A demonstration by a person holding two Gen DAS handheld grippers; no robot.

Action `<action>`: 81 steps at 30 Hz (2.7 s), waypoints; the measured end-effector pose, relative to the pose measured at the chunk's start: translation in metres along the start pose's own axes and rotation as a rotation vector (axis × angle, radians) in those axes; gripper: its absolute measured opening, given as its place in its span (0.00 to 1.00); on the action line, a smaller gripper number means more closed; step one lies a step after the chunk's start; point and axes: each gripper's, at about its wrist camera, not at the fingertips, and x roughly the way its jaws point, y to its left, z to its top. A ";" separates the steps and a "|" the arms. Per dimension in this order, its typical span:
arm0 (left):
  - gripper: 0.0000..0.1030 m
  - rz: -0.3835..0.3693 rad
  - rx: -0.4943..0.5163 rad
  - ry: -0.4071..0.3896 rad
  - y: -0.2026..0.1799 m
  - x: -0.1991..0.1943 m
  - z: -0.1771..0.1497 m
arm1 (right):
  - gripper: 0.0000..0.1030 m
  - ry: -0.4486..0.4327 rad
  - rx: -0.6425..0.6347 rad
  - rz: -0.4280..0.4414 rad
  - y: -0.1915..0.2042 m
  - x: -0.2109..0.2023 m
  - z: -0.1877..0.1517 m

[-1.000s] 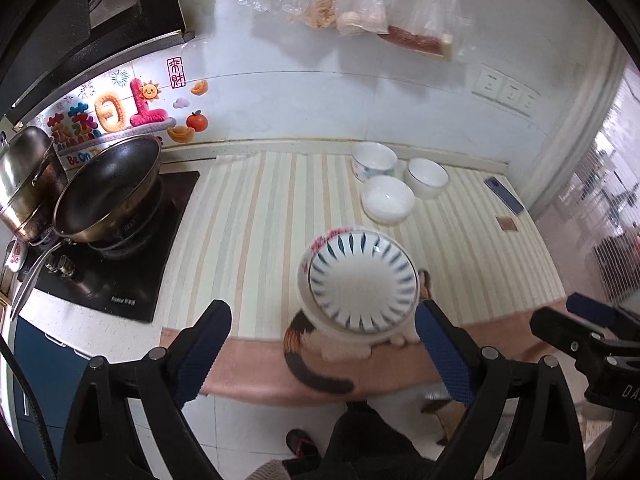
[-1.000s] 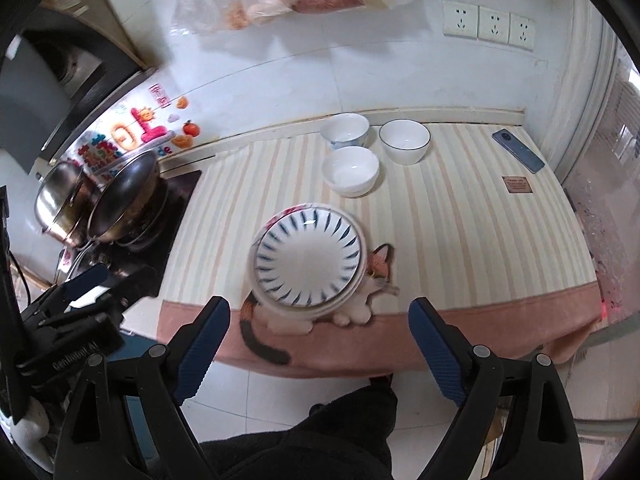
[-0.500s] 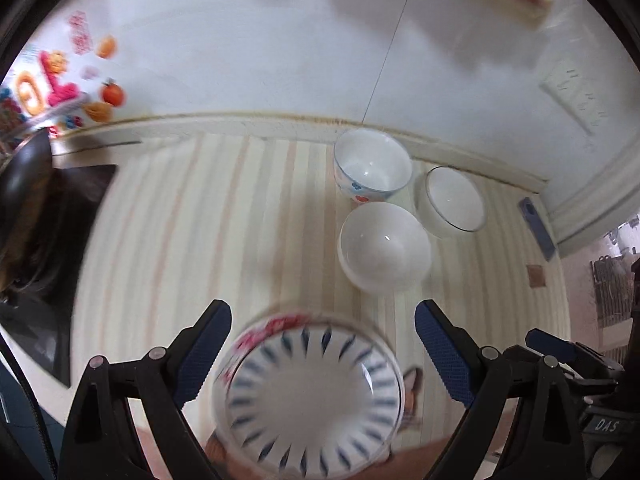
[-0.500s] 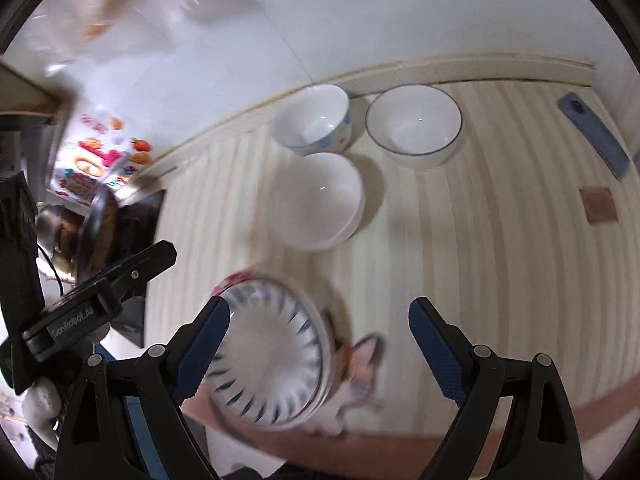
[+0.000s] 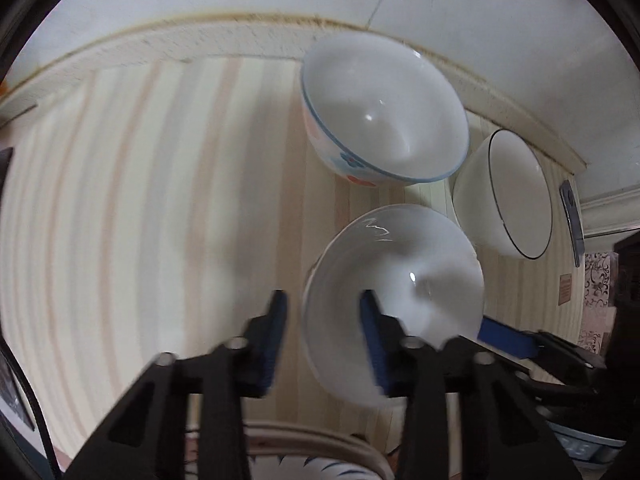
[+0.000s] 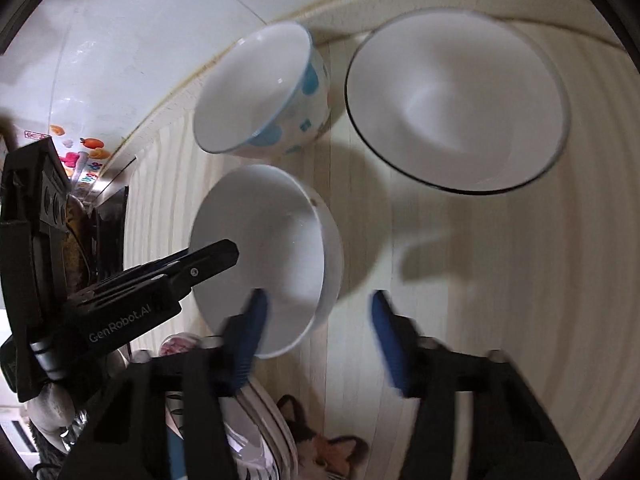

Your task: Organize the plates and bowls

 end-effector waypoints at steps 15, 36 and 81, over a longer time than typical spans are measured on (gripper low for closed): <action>0.25 -0.013 0.070 -0.041 -0.026 -0.029 -0.019 | 0.20 -0.054 0.001 -0.035 0.003 -0.019 -0.013; 0.25 -0.080 0.296 -0.029 -0.128 -0.039 -0.129 | 0.20 -0.139 0.158 -0.130 -0.085 -0.107 -0.154; 0.32 -0.051 0.230 -0.181 -0.139 -0.084 -0.090 | 0.62 -0.184 0.233 0.056 -0.126 -0.166 -0.141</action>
